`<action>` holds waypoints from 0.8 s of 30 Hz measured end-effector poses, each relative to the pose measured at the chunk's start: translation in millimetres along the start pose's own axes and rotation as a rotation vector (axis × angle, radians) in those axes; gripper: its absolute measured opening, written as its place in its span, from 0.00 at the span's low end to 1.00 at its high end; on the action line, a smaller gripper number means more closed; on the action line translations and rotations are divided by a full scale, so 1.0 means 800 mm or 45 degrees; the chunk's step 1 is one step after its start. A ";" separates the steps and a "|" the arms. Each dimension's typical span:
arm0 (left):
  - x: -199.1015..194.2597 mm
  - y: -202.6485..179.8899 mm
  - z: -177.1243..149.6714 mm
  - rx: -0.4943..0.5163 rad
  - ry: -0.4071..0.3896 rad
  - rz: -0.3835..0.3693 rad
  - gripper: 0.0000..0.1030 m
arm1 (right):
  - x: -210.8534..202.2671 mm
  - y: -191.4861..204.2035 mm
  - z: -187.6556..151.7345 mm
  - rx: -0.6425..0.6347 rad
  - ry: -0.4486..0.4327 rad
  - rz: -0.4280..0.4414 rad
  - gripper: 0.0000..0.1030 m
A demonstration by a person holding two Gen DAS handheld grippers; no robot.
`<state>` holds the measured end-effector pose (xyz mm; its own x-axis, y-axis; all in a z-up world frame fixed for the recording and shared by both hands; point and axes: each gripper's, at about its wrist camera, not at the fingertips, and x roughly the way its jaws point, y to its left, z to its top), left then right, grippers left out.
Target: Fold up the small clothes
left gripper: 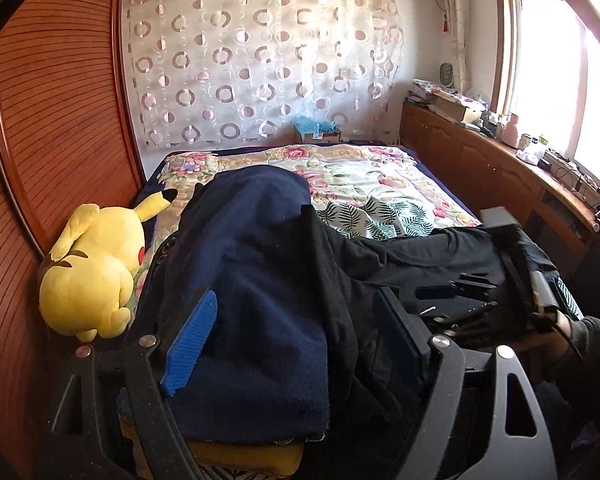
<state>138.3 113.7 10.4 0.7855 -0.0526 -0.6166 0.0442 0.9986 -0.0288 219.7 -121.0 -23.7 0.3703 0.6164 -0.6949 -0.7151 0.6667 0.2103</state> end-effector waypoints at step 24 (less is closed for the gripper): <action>0.042 -0.026 0.025 0.091 0.048 -0.085 0.65 | 0.039 -0.030 0.059 -0.095 -0.035 -0.229 0.43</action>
<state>176.4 91.4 6.2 0.7556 -0.1172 -0.6445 0.1408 0.9899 -0.0150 276.5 -97.9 -18.4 0.5114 0.5020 -0.6975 -0.6777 0.7347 0.0319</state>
